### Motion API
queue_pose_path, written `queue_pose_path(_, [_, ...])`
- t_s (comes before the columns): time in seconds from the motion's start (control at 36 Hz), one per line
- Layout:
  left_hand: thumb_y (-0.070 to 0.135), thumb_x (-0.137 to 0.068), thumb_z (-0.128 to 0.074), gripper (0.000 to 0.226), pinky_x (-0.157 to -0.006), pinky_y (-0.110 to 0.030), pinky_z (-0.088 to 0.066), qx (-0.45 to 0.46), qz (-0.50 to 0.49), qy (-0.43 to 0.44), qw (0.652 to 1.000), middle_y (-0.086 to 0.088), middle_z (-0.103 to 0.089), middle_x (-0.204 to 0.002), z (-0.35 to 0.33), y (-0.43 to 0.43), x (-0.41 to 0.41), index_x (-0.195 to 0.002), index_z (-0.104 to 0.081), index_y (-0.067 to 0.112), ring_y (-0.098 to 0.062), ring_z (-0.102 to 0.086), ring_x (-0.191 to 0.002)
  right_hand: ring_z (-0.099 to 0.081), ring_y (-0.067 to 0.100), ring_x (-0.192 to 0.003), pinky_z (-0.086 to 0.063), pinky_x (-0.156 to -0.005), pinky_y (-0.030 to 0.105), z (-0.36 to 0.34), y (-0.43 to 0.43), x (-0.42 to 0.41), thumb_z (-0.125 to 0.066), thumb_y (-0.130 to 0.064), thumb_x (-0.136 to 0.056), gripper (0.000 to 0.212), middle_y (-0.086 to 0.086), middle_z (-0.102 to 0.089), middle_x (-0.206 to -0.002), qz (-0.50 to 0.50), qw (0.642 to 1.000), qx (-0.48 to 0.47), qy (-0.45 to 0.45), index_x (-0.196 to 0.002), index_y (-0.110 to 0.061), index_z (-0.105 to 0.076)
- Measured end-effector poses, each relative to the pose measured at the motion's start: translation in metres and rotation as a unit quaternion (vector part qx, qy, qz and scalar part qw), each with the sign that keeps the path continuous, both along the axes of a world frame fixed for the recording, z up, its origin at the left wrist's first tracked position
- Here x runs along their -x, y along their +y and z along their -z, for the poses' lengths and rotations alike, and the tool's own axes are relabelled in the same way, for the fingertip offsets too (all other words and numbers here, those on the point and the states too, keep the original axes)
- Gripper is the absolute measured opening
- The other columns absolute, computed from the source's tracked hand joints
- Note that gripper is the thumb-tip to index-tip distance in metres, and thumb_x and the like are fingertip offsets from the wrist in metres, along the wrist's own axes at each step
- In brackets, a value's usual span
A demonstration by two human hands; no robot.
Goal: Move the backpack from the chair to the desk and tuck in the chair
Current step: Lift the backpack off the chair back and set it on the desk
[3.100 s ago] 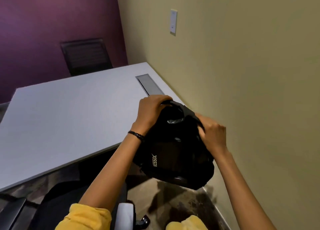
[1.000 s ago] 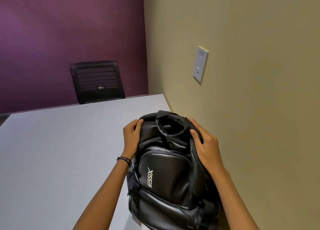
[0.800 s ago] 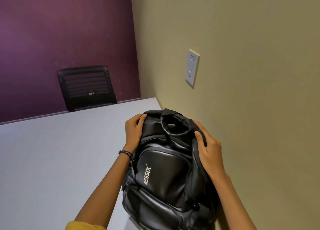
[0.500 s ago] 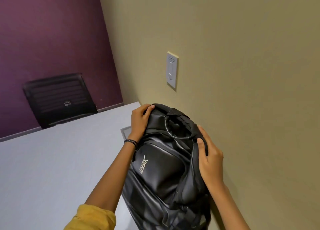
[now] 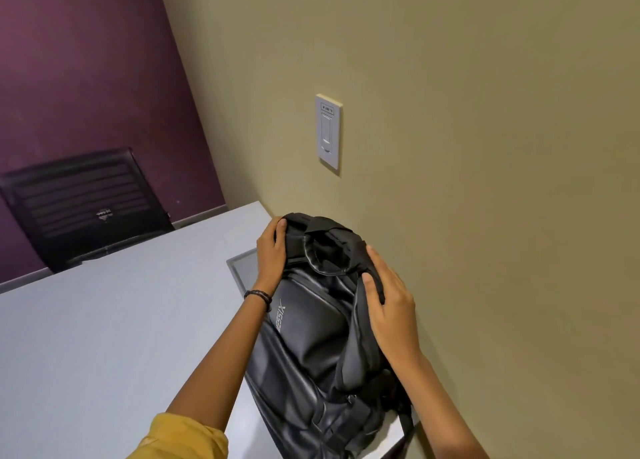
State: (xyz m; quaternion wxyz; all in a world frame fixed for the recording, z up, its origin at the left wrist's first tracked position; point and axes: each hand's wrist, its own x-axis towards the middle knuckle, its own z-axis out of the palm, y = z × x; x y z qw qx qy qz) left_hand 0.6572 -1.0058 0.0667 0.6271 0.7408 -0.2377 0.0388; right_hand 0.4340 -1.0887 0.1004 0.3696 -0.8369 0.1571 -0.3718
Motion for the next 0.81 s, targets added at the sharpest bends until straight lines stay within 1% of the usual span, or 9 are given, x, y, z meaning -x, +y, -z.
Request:
queue_pose_path(0.06, [0.03, -0.104, -0.03, 0.029, -0.085, -0.02, -0.041, -0.008, 0.01, 0.029, 0.999, 0.005, -0.061, -0.094, 0.01, 0.007, 0.005, -0.102, -0.055, 0.016, 0.002, -0.056, -0.087, -0.037, -0.001, -0.13, -0.032, -0.11, 0.02, 0.001, 0.006, -0.004, -0.042, -0.031, -0.096, 0.044, -0.018, -0.039, -0.139, 0.003, 1.0, 0.01, 0.011, -0.138, -0.035, -0.028])
queue_pose_path(0.11, [0.031, -0.104, -0.025, 0.034, -0.097, -0.023, -0.036, -0.025, 0.025, 0.043, 0.998, 0.0, -0.057, -0.118, 0.02, 0.015, 0.01, -0.122, -0.049, 0.014, -0.008, -0.053, -0.107, -0.037, 0.004, -0.133, -0.033, -0.112, 0.03, 0.004, 0.011, -0.006, -0.045, -0.028, -0.096, 0.046, -0.016, -0.037, -0.141, 0.01, 1.0, 0.016, 0.017, -0.138, -0.034, -0.027])
queue_pose_path(0.17, [0.032, -0.104, -0.024, 0.038, -0.102, -0.016, -0.028, -0.035, 0.033, 0.054, 0.997, 0.013, -0.043, -0.134, 0.026, 0.022, 0.015, -0.138, -0.036, 0.021, 0.002, -0.04, -0.119, -0.034, 0.006, -0.135, -0.032, -0.113, 0.036, 0.007, 0.015, -0.006, -0.044, -0.031, -0.095, 0.049, -0.015, -0.035, -0.143, 0.018, 0.999, 0.023, 0.021, -0.14, -0.034, -0.025])
queue_pose_path(0.22, [0.033, -0.104, -0.024, 0.043, -0.105, -0.015, -0.022, -0.037, 0.043, 0.065, 0.996, 0.02, -0.031, -0.138, 0.032, 0.026, 0.019, -0.146, -0.024, 0.025, 0.006, -0.03, -0.125, -0.033, 0.008, -0.136, -0.033, -0.113, 0.041, 0.01, 0.015, -0.006, -0.044, -0.031, -0.094, 0.052, -0.013, -0.034, -0.144, 0.025, 0.999, 0.039, 0.026, -0.142, -0.032, -0.024])
queue_pose_path(0.39, [0.032, -0.103, -0.031, 0.048, -0.11, -0.02, -0.021, -0.07, 0.084, 0.055, 0.993, 0.02, -0.028, -0.142, 0.039, 0.029, 0.026, -0.148, -0.018, 0.027, 0.003, -0.027, -0.131, -0.042, 0.019, -0.133, -0.039, -0.109, 0.046, 0.013, -0.007, -0.012, -0.05, -0.021, -0.096, 0.051, 0.002, -0.045, -0.145, 0.057, 0.994, 0.081, 0.046, -0.143, -0.02, -0.032])
queue_pose_path(0.53, [0.021, -0.099, -0.046, 0.056, -0.11, -0.027, -0.025, -0.137, 0.111, 0.023, 0.984, -0.006, -0.035, -0.15, 0.031, 0.018, 0.028, -0.148, -0.02, 0.012, -0.012, -0.034, -0.132, -0.047, 0.023, -0.129, -0.045, -0.104, 0.039, 0.012, -0.033, -0.019, -0.051, -0.017, -0.095, 0.048, 0.007, -0.049, -0.142, 0.081, 0.99, 0.106, 0.056, -0.141, -0.011, -0.038])
queue_pose_path(0.61, [0.017, -0.097, -0.048, 0.057, -0.113, -0.034, -0.027, -0.156, 0.09, 0.033, 0.983, -0.013, -0.036, -0.148, 0.023, 0.009, 0.031, -0.146, -0.022, 0.007, -0.026, -0.036, -0.136, -0.049, 0.025, -0.128, -0.046, -0.103, 0.04, 0.013, -0.038, -0.021, -0.052, -0.015, -0.094, 0.047, 0.009, -0.05, -0.141, 0.086, 0.986, 0.127, 0.064, -0.14, -0.008, -0.04])
queue_pose_path(0.69, [0.018, -0.097, -0.048, 0.055, -0.113, -0.039, -0.03, -0.16, 0.059, 0.057, 0.984, -0.014, -0.039, -0.146, 0.018, 0.007, 0.038, -0.146, -0.024, 0.008, -0.029, -0.039, -0.133, -0.047, 0.026, -0.129, -0.044, -0.105, 0.039, 0.01, -0.037, -0.021, -0.051, -0.015, -0.095, 0.047, 0.01, -0.049, -0.141, 0.082, 0.987, 0.125, 0.067, -0.14, -0.008, -0.04])
queue_pose_path(0.81, [0.019, -0.097, -0.049, 0.049, -0.11, -0.043, -0.037, -0.142, 0.022, 0.073, 0.987, -0.015, -0.048, -0.141, 0.018, 0.01, 0.052, -0.142, -0.033, 0.008, -0.031, -0.047, -0.128, -0.041, 0.023, -0.134, -0.038, -0.11, 0.038, 0.007, -0.034, -0.013, -0.047, -0.021, -0.097, 0.048, 0.008, -0.044, -0.145, 0.052, 0.993, 0.072, 0.073, -0.142, -0.012, -0.035])
